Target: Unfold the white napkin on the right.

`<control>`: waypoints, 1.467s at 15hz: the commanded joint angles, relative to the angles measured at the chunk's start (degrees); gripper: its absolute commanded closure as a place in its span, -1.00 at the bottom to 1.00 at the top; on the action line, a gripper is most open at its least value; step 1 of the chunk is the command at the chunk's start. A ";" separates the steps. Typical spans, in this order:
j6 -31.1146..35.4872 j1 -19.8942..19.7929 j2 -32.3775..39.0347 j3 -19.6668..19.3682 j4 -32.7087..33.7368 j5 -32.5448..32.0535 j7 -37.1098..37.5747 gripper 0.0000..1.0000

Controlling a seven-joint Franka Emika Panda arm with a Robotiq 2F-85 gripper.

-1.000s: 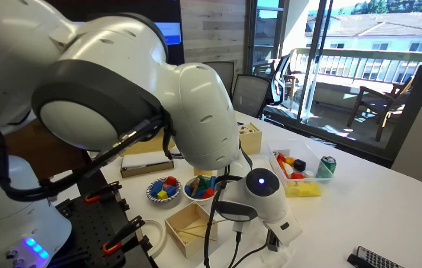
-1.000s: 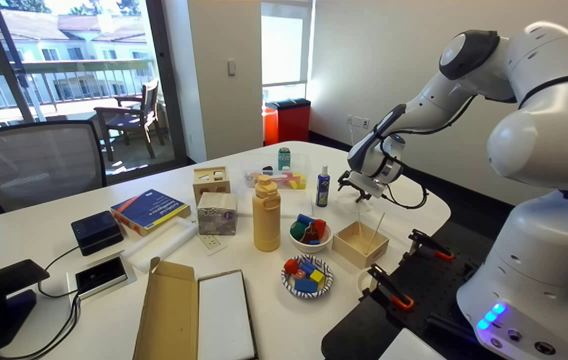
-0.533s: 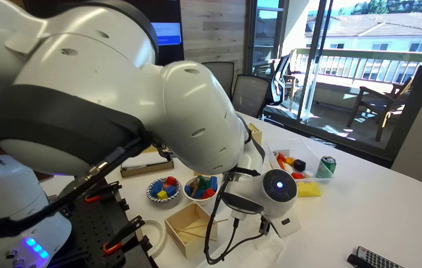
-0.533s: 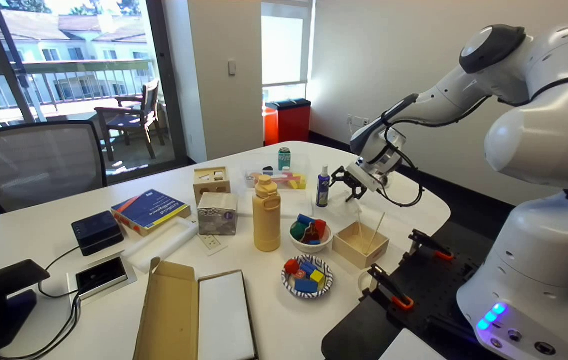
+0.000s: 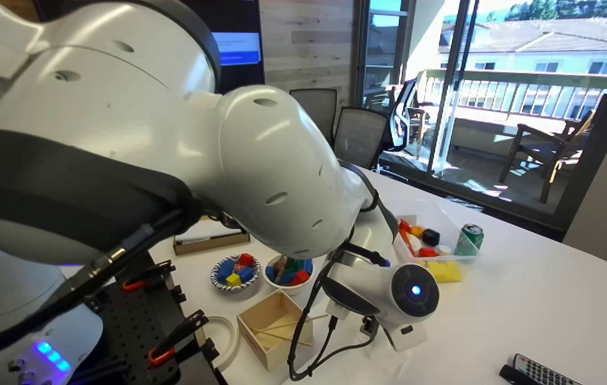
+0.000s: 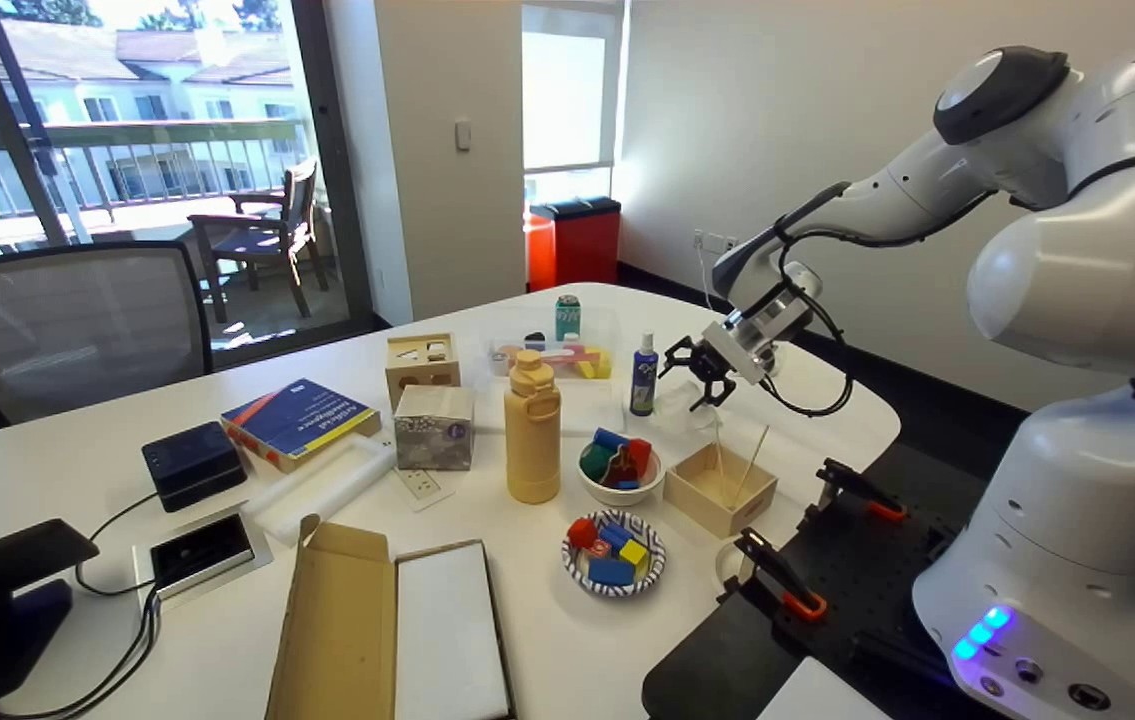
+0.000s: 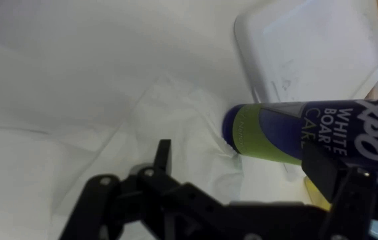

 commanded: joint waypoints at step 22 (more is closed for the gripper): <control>13.48 16.91 -2.38 -16.99 0.52 3.09 -1.56 -1.00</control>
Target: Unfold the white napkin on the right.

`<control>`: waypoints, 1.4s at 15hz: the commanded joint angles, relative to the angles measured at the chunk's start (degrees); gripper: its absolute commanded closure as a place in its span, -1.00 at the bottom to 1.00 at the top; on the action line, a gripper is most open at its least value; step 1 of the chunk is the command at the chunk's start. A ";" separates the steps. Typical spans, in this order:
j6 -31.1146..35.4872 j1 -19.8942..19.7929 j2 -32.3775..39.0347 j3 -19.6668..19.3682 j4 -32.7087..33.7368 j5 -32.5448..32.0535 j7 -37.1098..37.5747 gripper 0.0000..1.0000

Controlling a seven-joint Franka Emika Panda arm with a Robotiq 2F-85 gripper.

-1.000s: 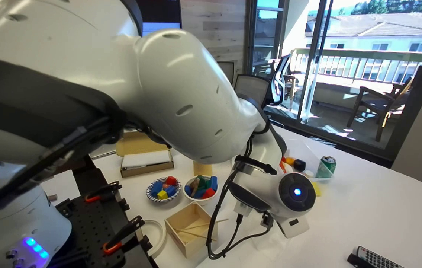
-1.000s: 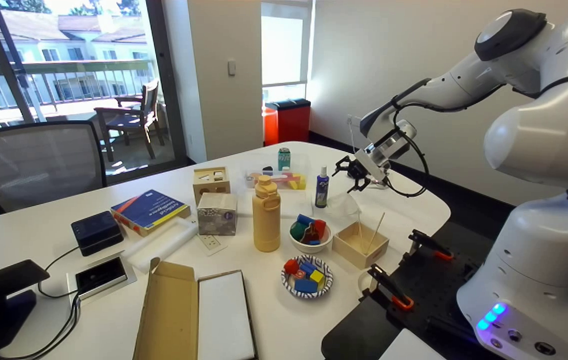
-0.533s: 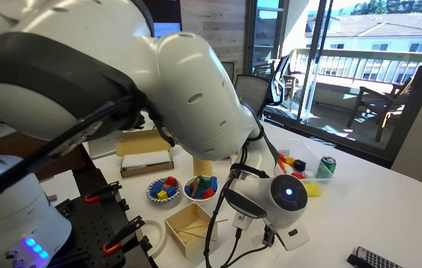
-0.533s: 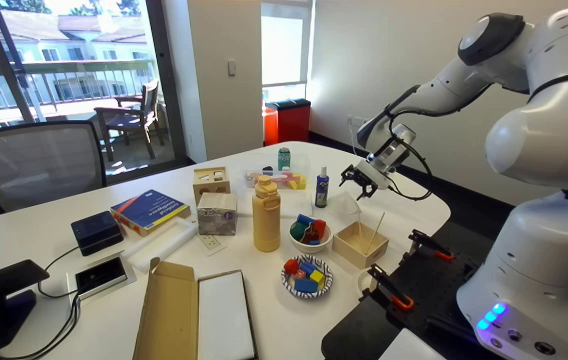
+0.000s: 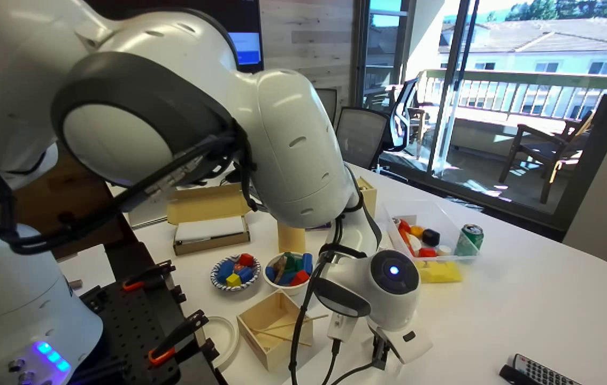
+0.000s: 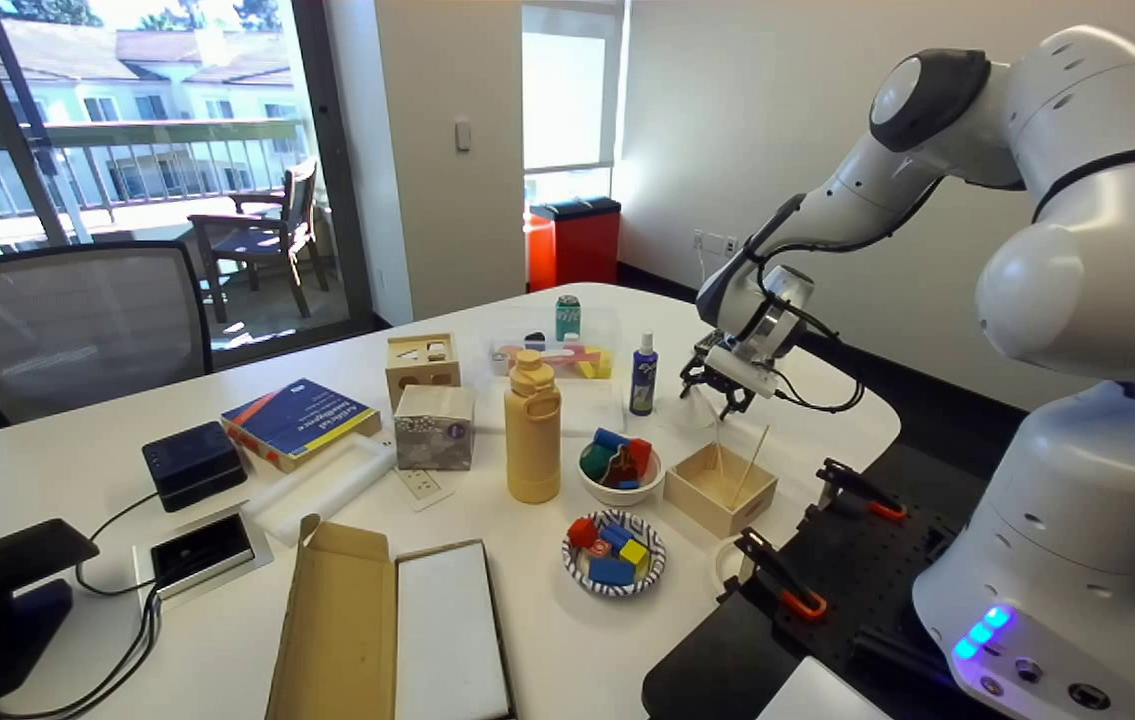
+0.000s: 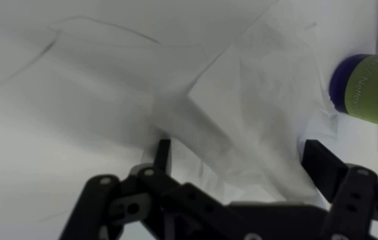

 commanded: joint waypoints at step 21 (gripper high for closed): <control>11.36 0.54 -3.71 -8.13 -4.11 -4.61 7.76 -1.00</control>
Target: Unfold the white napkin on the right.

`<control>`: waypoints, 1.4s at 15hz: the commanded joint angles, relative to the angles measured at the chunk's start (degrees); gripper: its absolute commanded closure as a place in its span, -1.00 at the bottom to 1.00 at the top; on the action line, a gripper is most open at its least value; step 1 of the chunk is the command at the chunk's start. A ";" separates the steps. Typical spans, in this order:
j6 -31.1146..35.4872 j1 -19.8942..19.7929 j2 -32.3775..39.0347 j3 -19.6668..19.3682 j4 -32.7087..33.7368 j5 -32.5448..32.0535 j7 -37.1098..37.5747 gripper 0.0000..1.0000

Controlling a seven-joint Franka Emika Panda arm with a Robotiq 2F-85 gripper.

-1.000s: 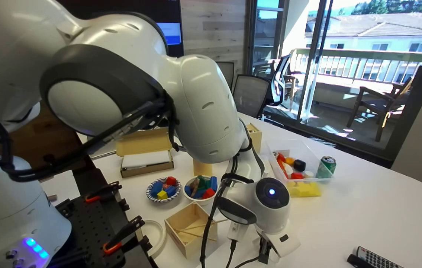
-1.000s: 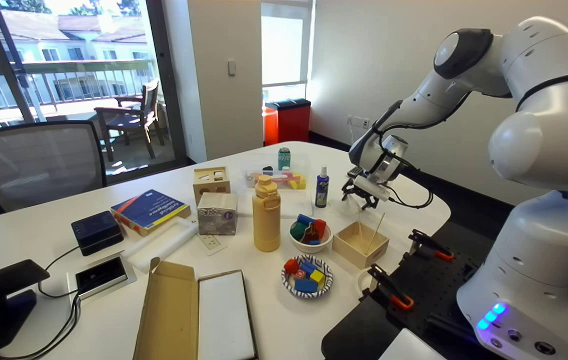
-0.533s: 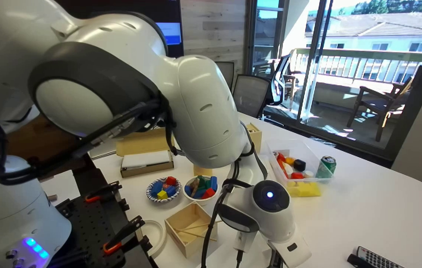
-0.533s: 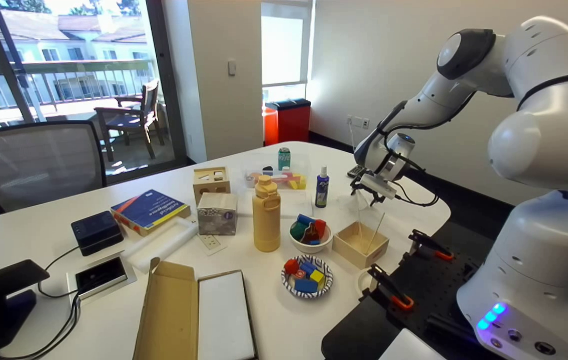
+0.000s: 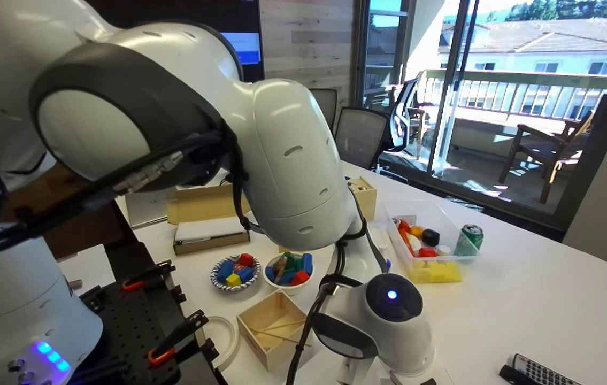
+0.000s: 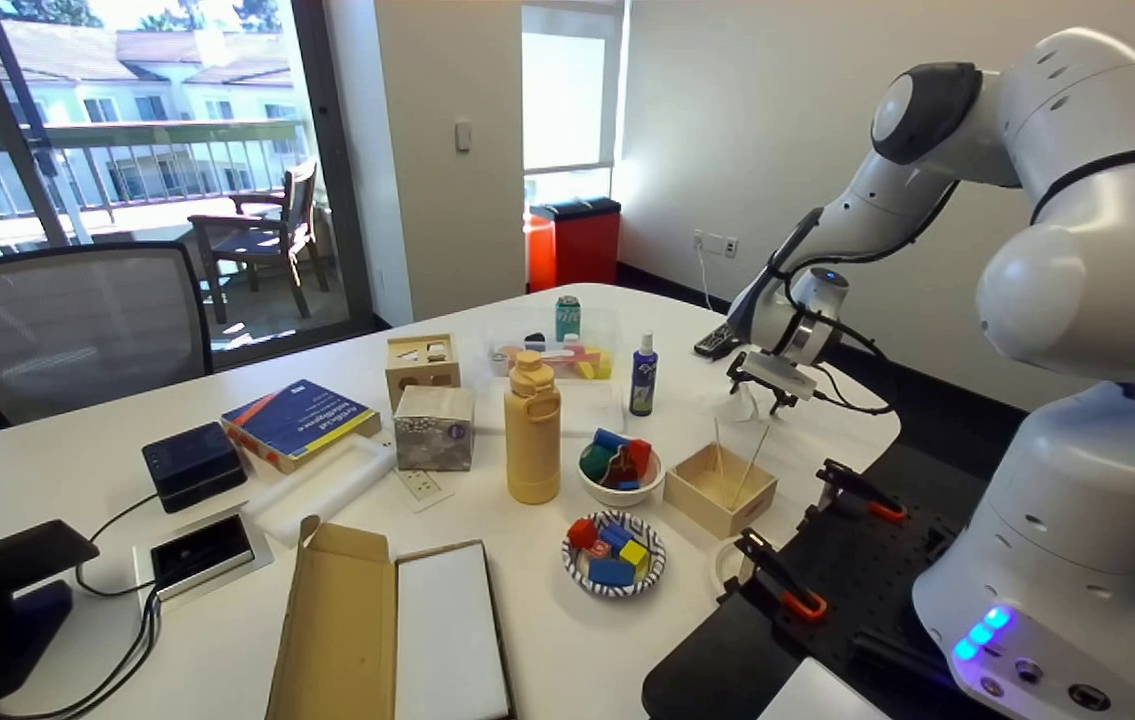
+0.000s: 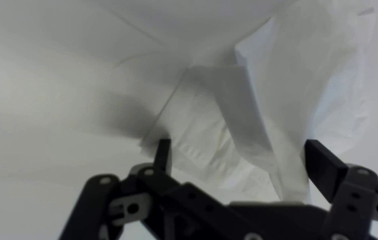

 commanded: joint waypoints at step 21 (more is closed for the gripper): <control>-6.24 -16.18 -37.75 20.85 -32.22 -4.98 -3.08 -1.00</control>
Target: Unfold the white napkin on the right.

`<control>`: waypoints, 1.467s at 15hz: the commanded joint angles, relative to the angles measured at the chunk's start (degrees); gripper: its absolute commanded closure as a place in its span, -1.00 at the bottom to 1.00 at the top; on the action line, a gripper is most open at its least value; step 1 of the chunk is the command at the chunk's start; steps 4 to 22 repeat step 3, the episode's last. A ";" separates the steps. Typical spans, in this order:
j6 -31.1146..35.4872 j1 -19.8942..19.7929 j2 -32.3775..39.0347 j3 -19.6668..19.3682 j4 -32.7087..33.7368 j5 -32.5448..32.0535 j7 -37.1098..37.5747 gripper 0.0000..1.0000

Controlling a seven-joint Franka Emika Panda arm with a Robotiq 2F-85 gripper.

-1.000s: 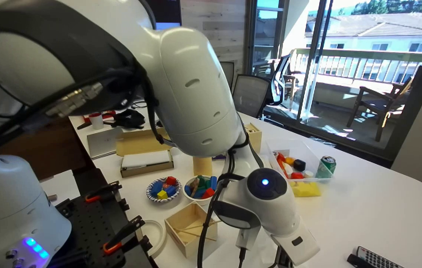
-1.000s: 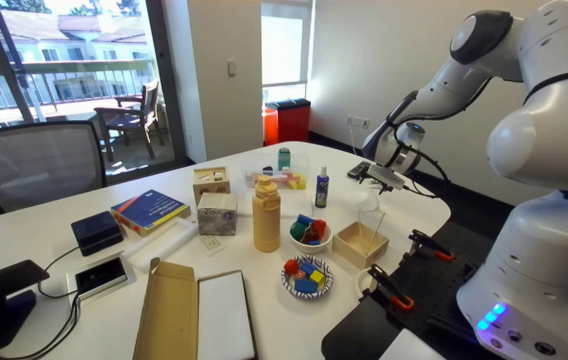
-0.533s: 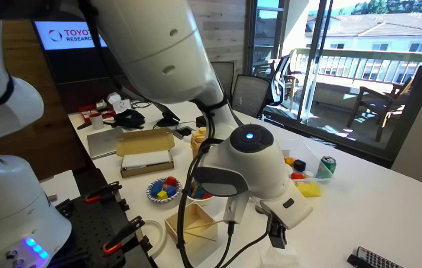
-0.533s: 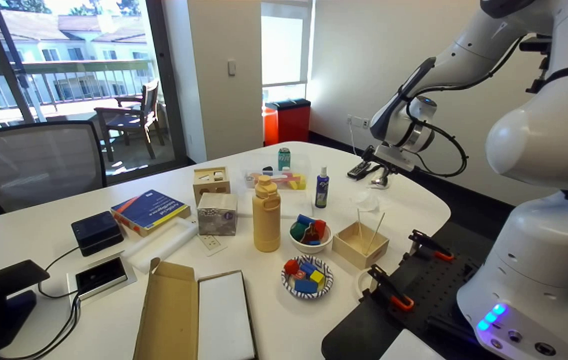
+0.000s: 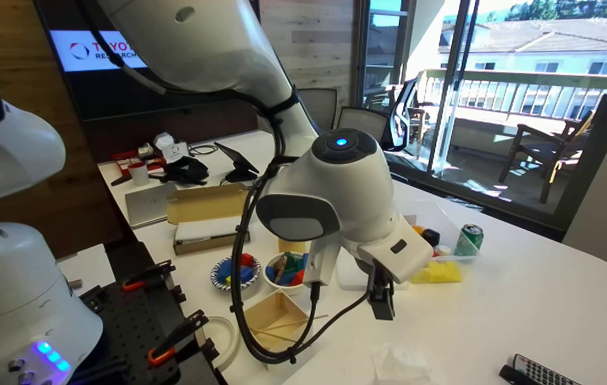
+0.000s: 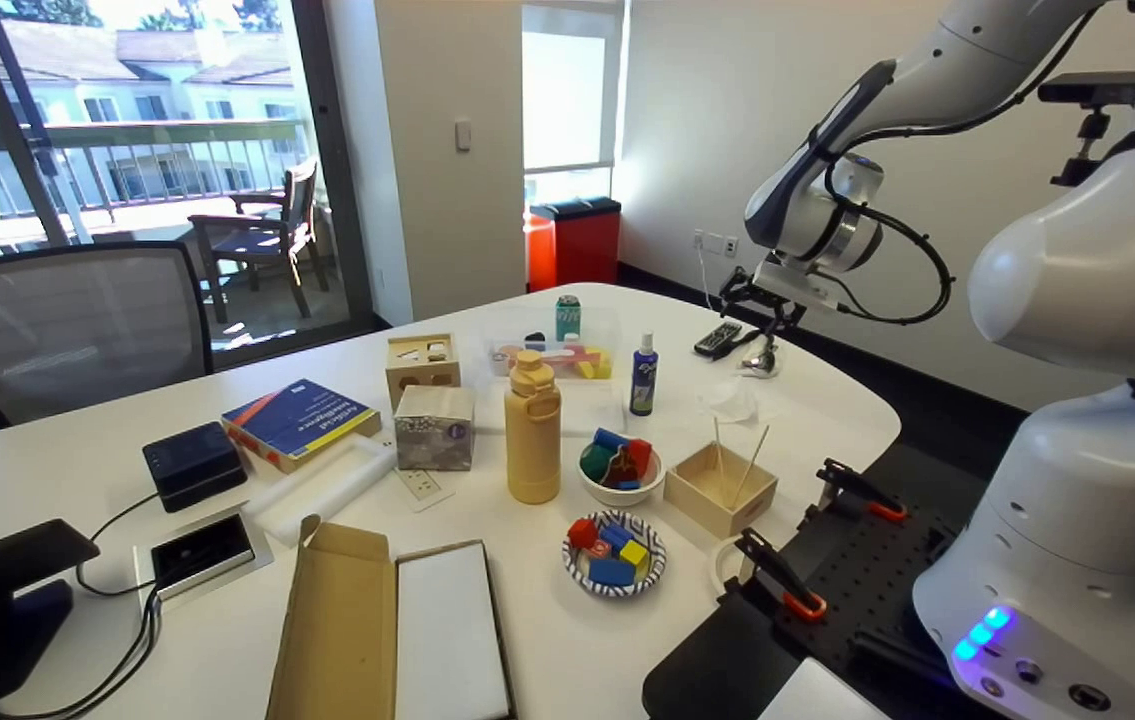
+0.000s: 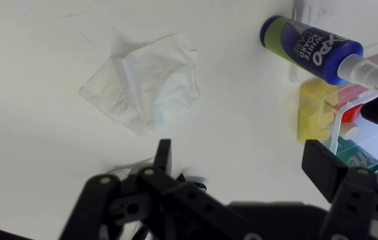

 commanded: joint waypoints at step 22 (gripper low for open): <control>-1.38 -5.70 -4.09 6.99 -5.77 0.90 -2.68 -1.00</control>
